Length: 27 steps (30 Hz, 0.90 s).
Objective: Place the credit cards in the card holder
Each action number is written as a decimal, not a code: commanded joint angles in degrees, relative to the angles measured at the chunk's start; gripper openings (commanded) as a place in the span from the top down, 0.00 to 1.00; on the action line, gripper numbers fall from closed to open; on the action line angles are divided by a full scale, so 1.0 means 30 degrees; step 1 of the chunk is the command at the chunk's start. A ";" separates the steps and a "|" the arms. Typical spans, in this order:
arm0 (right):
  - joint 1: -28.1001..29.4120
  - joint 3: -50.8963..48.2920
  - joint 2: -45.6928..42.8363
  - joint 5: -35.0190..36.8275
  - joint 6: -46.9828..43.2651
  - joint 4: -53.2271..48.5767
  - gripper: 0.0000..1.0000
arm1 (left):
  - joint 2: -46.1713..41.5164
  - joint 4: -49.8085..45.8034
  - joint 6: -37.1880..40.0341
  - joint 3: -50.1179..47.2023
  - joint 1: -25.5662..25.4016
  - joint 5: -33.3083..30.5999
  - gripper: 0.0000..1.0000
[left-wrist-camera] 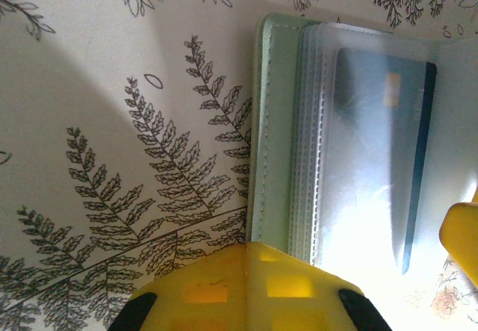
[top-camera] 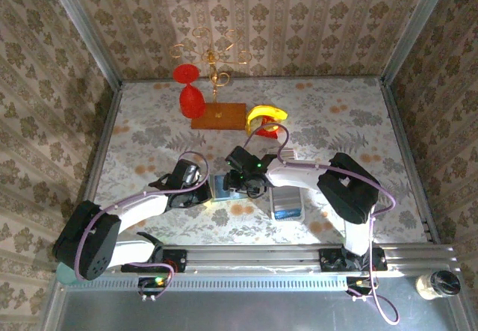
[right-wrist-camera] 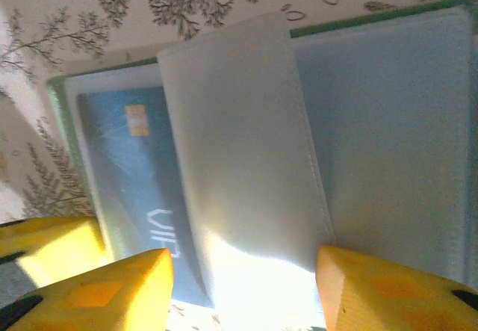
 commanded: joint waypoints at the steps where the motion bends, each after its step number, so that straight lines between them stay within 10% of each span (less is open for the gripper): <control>1: 0.0239 0.0444 0.0422 -0.0565 0.0687 0.0976 0.46 | -0.0127 -0.0394 -0.0255 -0.0445 -0.0178 0.0158 0.96; 27: 0.0314 -0.1057 0.0410 -0.1598 0.3278 0.5126 0.47 | -0.1350 0.0535 -0.1128 -0.1126 0.0111 0.1062 0.94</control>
